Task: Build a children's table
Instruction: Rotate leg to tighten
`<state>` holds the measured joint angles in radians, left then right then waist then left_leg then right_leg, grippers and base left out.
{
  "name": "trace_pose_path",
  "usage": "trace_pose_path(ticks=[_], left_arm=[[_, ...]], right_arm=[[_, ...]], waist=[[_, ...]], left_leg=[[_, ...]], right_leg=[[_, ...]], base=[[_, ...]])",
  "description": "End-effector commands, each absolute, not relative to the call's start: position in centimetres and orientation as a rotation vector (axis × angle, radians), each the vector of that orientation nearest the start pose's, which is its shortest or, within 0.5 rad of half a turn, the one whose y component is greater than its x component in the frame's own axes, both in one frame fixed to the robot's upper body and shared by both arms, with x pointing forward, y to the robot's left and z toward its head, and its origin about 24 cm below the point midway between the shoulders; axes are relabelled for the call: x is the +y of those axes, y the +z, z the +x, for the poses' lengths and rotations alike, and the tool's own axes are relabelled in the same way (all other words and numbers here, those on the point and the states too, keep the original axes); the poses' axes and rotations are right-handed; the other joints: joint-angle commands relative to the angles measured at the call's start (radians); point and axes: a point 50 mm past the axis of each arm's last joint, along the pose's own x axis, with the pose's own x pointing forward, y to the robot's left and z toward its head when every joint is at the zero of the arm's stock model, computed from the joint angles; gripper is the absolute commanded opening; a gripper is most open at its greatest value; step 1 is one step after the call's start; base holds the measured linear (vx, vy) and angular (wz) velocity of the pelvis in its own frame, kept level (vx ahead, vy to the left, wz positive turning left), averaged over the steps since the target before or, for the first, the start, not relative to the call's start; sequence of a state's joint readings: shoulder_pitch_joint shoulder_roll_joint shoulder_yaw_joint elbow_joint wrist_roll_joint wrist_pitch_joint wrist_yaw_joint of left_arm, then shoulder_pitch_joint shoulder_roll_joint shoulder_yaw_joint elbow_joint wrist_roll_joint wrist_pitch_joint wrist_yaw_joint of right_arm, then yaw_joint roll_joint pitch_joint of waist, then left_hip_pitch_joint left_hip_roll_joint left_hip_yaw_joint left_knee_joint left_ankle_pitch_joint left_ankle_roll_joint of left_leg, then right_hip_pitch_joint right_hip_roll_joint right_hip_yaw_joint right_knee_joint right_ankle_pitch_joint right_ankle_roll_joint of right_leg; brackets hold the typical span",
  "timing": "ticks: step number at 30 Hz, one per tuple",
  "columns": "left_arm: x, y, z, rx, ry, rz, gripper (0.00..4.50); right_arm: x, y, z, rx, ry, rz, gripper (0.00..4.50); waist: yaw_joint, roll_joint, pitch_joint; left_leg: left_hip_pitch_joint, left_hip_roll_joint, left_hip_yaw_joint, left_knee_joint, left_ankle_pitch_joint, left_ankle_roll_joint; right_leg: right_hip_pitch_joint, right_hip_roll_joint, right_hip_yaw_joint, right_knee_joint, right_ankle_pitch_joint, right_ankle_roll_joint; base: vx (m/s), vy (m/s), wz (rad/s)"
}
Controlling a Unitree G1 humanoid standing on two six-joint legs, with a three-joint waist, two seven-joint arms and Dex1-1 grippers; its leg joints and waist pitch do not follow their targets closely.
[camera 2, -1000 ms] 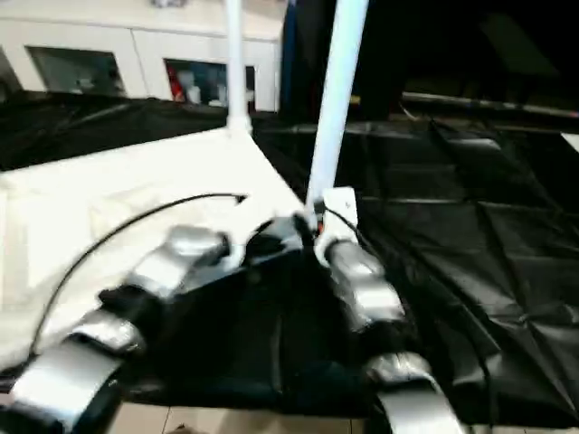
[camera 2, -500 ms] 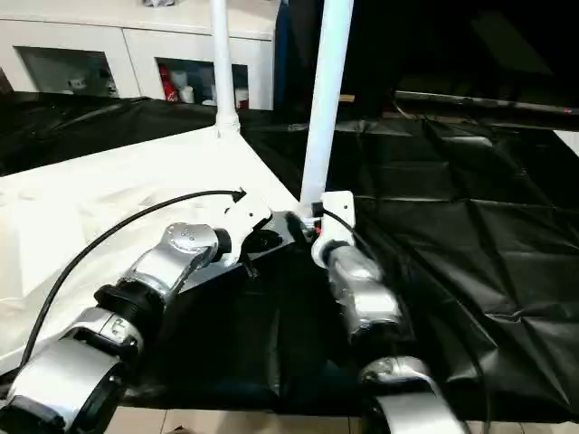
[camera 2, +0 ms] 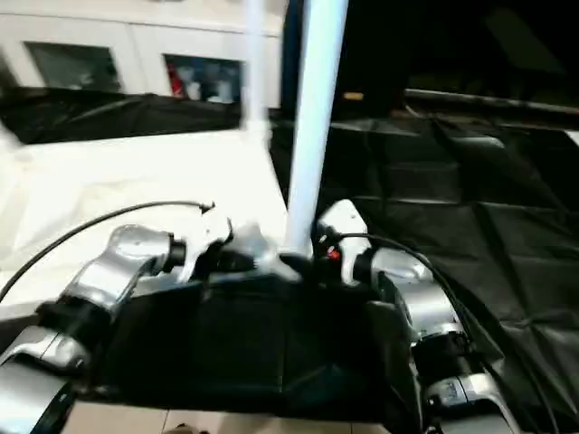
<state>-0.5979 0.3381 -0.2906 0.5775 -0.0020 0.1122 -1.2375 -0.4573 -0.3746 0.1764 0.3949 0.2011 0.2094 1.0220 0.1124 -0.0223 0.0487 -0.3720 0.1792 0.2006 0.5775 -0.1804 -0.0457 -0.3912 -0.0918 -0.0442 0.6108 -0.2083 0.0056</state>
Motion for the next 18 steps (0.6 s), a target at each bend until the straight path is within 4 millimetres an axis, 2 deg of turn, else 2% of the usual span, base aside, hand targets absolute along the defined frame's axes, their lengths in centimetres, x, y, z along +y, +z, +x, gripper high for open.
trace_pose_path(ticks=[1, 3, 5, 6, 7, 9, 11, 13, 15, 18], left_arm=[[11.1, 5.6, 30.8, 0.392, -1.469, 0.290, 0.00], [11.2, 5.6, 30.7, 0.394, -1.475, 0.286, 0.00], [11.3, 5.6, 30.6, 0.398, -1.474, 0.293, 0.00], [11.3, 5.6, 30.6, 0.398, -1.474, 0.293, 0.00], [11.3, 5.6, 30.6, 0.399, -1.473, 0.297, 0.00], [11.3, 5.6, 30.6, 0.399, -1.471, 0.294, 0.00], [11.3, 5.7, 30.6, 0.400, -1.469, 0.292, 0.00], [11.4, 5.8, 30.6, 0.400, -1.465, 0.295, 0.00], [11.4, 5.8, 30.6, 0.399, -1.462, 0.295, 0.00], [11.4, 5.8, 30.6, 0.399, -1.463, 0.295, 0.00]], right_arm=[[-14.4, 6.0, 30.4, 0.316, 1.156, -0.144, 3.83], [-14.4, 5.8, 30.3, 0.333, 1.174, -0.160, 3.83], [-14.4, 5.5, 30.3, 0.347, 1.184, -0.181, 3.50], [-14.4, 5.5, 30.3, 0.347, 1.184, -0.181, 3.50], [-14.4, 5.5, 30.3, 0.351, 1.186, -0.183, 3.50], [-14.3, 5.4, 30.2, 0.355, 1.191, -0.192, 3.19], [-14.3, 5.2, 30.0, 0.370, 1.208, -0.207, 3.19], [-14.3, 5.1, 29.9, 0.373, 1.209, -0.210, 3.19], [-14.4, 5.1, 29.9, 0.378, 1.208, -0.215, 2.81], [-14.5, 4.8, 29.8, 0.387, 1.206, -0.220, 2.79]], waist=[[-0.002, -0.011, -0.055], [-0.001, -0.012, -0.054], [-0.002, -0.013, -0.055], [-0.003, -0.014, -0.056], [-0.002, -0.014, -0.058], [-0.002, -0.014, -0.059], [-0.001, -0.016, -0.060], [-0.002, -0.015, -0.060], [-0.001, -0.016, -0.060], [-0.002, -0.014, -0.061]], left_leg=[[0.019, 0.061, -0.018, -0.064, -0.160, 0.072], [0.018, 0.059, -0.019, -0.065, -0.172, 0.059], [0.018, 0.059, -0.020, -0.066, -0.170, 0.050], [0.018, 0.058, -0.021, -0.065, -0.166, 0.050], [0.017, 0.057, -0.020, -0.064, -0.154, 0.053], [0.016, 0.056, -0.019, -0.061, -0.130, 0.063], [0.016, 0.055, -0.019, -0.059, -0.114, 0.074], [0.015, 0.055, -0.018, -0.058, -0.112, 0.079], [0.015, 0.055, -0.019, -0.057, -0.113, 0.078], [0.015, 0.054, -0.018, -0.056, -0.110, 0.078]], right_leg=[[0.036, -0.062, 0.038, -0.061, -0.095, -0.261], [0.035, -0.063, 0.039, -0.065, -0.122, -0.250], [0.035, -0.063, 0.039, -0.065, -0.128, -0.243], [0.036, -0.063, 0.039, -0.064, -0.120, -0.241], [0.037, -0.063, 0.040, -0.062, -0.102, -0.241], [0.038, -0.061, 0.039, -0.057, -0.062, -0.247], [0.039, -0.061, 0.038, -0.055, -0.041, -0.252], [0.039, -0.060, 0.038, -0.055, -0.041, -0.253], [0.039, -0.060, 0.038, -0.055, -0.046, -0.254], [0.040, -0.059, 0.038, -0.054, -0.037, -0.257]], base=[[0.000, 0.000, 0.00], [0.000, 0.000, 0.00], [0.000, 0.000, 0.00], [0.000, 0.000, 0.00], [0.000, 0.000, 0.00], [0.000, 0.000, 0.00], [0.000, 0.000, 0.00], [0.000, 0.000, 0.00], [0.000, 0.000, 0.00], [0.000, 0.000, 0.00]])
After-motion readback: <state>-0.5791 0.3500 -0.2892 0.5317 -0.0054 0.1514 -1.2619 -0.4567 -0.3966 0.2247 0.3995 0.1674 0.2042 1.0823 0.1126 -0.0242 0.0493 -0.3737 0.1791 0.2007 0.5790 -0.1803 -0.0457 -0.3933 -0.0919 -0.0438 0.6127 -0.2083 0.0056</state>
